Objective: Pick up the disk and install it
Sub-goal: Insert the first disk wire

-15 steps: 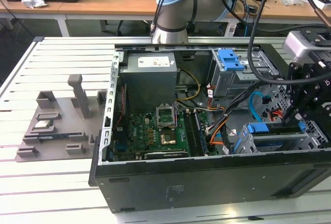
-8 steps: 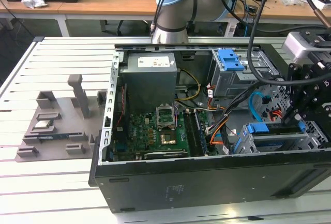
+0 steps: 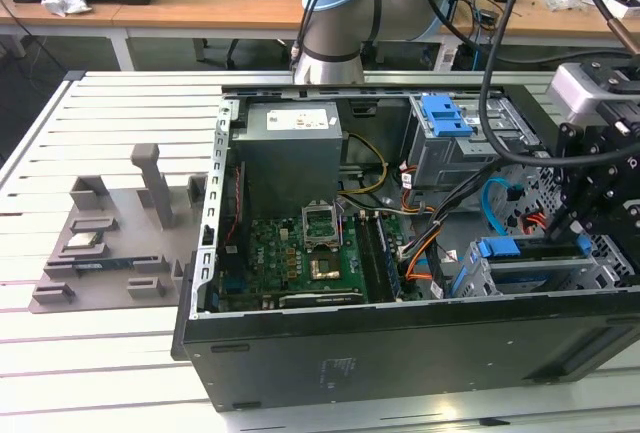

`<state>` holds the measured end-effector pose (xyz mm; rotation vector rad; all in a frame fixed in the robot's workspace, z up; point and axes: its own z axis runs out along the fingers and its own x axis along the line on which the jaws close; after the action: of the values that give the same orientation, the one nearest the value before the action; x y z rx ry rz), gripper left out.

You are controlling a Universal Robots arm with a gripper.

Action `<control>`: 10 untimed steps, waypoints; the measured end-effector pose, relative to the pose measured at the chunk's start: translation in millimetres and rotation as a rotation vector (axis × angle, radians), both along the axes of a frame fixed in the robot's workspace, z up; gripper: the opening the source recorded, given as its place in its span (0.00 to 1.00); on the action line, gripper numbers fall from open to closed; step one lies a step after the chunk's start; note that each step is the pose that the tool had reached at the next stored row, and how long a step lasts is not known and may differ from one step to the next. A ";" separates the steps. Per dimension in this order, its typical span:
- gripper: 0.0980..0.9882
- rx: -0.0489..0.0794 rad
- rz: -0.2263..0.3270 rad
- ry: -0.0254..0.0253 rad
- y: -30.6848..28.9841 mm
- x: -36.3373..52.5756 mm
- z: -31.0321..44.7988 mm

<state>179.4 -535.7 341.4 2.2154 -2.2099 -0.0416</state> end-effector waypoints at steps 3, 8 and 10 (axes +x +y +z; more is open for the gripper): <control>0.08 0.000 0.000 -0.0001 -0.4 0.2 -0.4; 0.08 0.000 0.000 0.0005 -1.1 0.3 -4.5; 0.08 -0.001 0.000 0.0007 -1.3 0.2 -6.6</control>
<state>179.6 -537.0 334.8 2.2147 -2.2093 -0.0417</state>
